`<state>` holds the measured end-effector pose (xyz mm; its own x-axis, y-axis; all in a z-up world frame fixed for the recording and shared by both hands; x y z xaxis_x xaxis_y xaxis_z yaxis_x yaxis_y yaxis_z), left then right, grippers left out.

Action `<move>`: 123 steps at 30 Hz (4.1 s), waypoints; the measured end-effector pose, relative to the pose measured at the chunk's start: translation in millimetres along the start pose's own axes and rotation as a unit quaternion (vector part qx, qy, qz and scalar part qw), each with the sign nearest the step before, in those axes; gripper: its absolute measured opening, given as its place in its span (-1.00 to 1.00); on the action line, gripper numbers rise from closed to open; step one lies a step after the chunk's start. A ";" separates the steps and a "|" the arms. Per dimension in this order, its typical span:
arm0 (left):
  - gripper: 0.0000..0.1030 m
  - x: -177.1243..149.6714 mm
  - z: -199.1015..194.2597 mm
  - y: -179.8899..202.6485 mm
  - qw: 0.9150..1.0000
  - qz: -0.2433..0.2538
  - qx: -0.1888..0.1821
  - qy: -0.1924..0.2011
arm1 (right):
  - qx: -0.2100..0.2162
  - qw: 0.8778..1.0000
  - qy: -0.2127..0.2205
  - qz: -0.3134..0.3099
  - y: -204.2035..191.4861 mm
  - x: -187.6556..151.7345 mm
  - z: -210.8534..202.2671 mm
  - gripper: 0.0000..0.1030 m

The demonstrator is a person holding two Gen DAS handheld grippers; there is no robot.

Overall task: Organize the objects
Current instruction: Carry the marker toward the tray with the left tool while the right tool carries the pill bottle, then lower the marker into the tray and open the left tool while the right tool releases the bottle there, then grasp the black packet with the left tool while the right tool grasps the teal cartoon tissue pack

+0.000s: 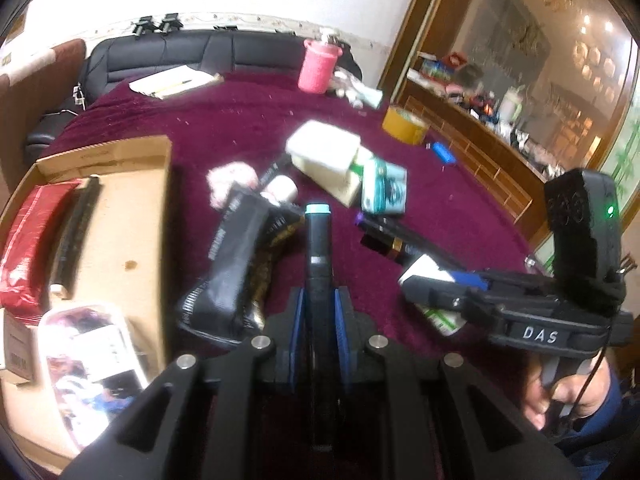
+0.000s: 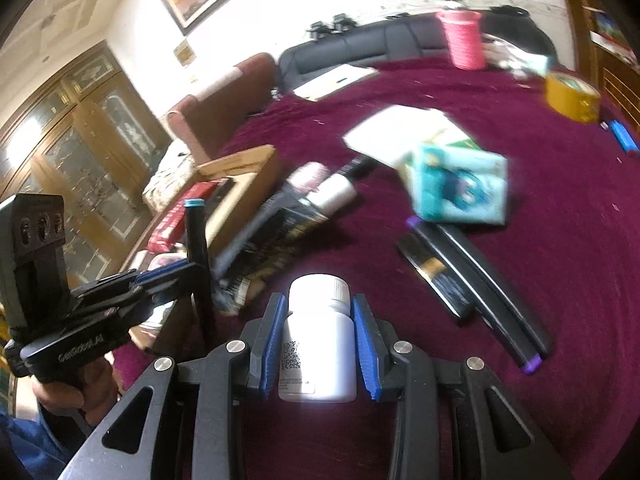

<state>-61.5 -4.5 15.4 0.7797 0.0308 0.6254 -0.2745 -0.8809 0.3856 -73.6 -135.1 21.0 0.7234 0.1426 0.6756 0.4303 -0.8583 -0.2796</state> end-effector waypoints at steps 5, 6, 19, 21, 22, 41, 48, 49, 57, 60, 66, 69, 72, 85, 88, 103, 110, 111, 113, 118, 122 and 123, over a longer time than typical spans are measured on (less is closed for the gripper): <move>-0.71 12.5 -29.7 -25.8 0.999 -0.026 0.019 0.040 | 0.029 0.999 -0.002 -0.025 -25.3 25.6 7.7 -0.28; -0.71 15.0 -36.7 -34.2 0.998 -0.033 0.028 0.050 | 0.037 0.999 -0.005 -0.028 -30.5 31.1 10.8 -0.28; -0.62 45.0 -61.1 -102.6 0.993 -0.099 0.021 0.059 | 0.088 0.995 -0.036 -0.038 -78.3 101.0 87.0 -0.27; -0.63 50.0 -56.0 -113.9 0.991 -0.121 -0.001 0.049 | 0.091 0.994 -0.042 -0.035 -82.2 105.6 99.9 -0.27; -0.62 51.9 -53.1 -119.1 0.991 -0.129 -0.009 0.045 | 0.088 0.994 -0.044 -0.036 -84.1 107.9 105.4 -0.27; -0.68 75.8 -4.8 -185.3 0.972 -0.234 -0.005 0.000 | 0.016 0.994 -0.094 -0.059 -92.3 157.0 211.1 -0.27; -0.68 77.0 -1.9 -169.8 0.979 -0.205 0.016 0.007 | -0.006 0.992 -0.111 -0.053 -83.7 166.9 234.8 -0.28; -0.68 76.7 -0.8 -169.0 0.979 -0.203 0.017 0.006 | -0.006 0.992 -0.113 -0.051 -82.7 166.4 237.5 -0.27; -0.68 73.7 14.1 -165.0 0.980 -0.198 0.018 -0.011 | -0.004 0.992 -0.117 -0.053 -82.3 162.7 238.9 -0.28; -0.68 71.7 16.9 -164.0 0.980 -0.198 0.018 -0.015 | 0.005 0.992 -0.114 -0.048 -81.1 163.0 236.5 -0.24; -0.27 72.0 8.9 -163.1 0.979 -0.203 0.013 0.001 | 0.015 0.995 -0.087 -0.048 -83.9 166.0 213.8 0.13; -0.24 69.6 2.0 -161.4 0.979 -0.203 0.007 0.004 | 0.015 0.996 -0.071 -0.052 -86.4 167.0 199.4 0.17; -0.24 67.4 -2.6 -160.8 0.979 -0.205 0.008 0.007 | 0.025 0.997 -0.062 -0.050 -87.1 165.4 187.5 0.21; -0.02 57.6 -19.9 -147.2 0.978 -0.207 0.016 0.020 | 0.059 0.997 -0.033 -0.028 -54.2 132.0 116.2 0.32; 0.03 55.0 -23.9 -137.8 0.980 -0.194 0.021 0.023 | 0.057 0.998 -0.017 -0.029 -36.9 120.6 85.3 0.39; 0.05 46.8 8.6 -57.2 0.995 -0.087 0.032 -0.023 | 0.014 0.996 0.069 0.063 82.2 72.9 6.9 0.45; 0.30 41.6 33.4 -24.6 0.996 -0.009 0.076 -0.045 | 0.026 0.994 0.077 0.077 97.9 73.6 -1.2 0.46; 0.30 41.2 37.6 -23.3 0.996 -0.006 0.080 -0.050 | 0.025 0.993 0.080 0.080 99.7 73.0 -2.5 0.46; 0.30 40.7 49.4 -18.3 0.995 0.006 0.082 -0.062 | 0.022 0.992 0.082 0.088 105.0 71.5 -3.5 0.48; 0.30 40.1 75.1 -12.4 0.991 0.019 0.111 -0.078 | -0.016 0.993 0.065 0.098 118.5 68.5 2.4 0.64; -0.18 34.8 86.4 -11.7 0.988 0.019 0.138 -0.072 | -0.053 0.995 0.032 0.083 119.9 66.2 19.7 0.70; -0.29 33.3 85.8 -9.7 0.988 0.020 0.134 -0.072 | -0.064 0.995 0.021 0.076 119.7 65.3 24.7 0.71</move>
<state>15.4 -35.5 -25.8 0.8481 -0.0576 0.5268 -0.1633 -0.9741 0.1564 38.4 -216.4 14.9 0.7501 -0.0129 0.6612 0.2426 -0.9248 -0.2932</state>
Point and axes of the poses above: each gripper's, at about its wrist camera, not at the fingertips, and z roughly the way its jaws point, y to its right, x to its top, the point moved 2 cm from there along z, roughly the way its jaws point, and after that the axes turned 10 degrees about -z, right-handed, at the moved point
